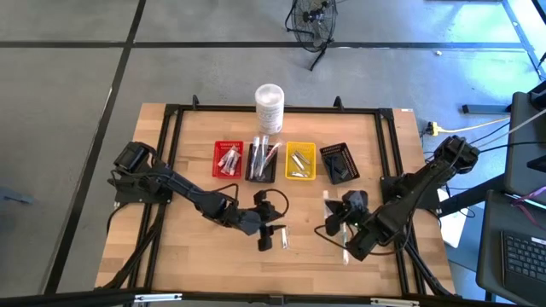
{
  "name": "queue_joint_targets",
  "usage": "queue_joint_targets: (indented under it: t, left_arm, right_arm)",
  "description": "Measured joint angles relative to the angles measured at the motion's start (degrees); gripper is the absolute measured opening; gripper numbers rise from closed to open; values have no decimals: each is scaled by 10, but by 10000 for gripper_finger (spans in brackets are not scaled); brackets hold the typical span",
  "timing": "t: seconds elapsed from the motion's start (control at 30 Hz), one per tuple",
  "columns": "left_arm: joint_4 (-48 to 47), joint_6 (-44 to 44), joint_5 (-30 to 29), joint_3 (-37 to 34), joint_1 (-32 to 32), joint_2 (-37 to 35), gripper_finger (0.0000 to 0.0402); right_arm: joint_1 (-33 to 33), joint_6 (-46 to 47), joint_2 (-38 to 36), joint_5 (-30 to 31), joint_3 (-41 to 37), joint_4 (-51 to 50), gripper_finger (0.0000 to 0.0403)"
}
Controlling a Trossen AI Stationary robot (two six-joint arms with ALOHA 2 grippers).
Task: Pick & Place Travel size toiletries
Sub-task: Put the toothpaste into the red basket
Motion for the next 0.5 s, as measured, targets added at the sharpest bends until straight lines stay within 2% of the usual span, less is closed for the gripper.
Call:
queue_joint_targets:
  t: [0.1,0.2,0.33,0.5]
  left_arm:
    - [45,14,0,0,8,1,150]
    - [70,7,1,0,21,5,150]
    - [75,-38,10,0,46,5,150]
    - [76,-43,16,0,69,5,150]
  right_arm:
    - [-21,-101,1,55,0,72,17]
    - [-46,-203,1,82,0,157,17]
    - [-83,-328,1,84,0,273,17]
    - [-120,-460,1,79,0,394,19]
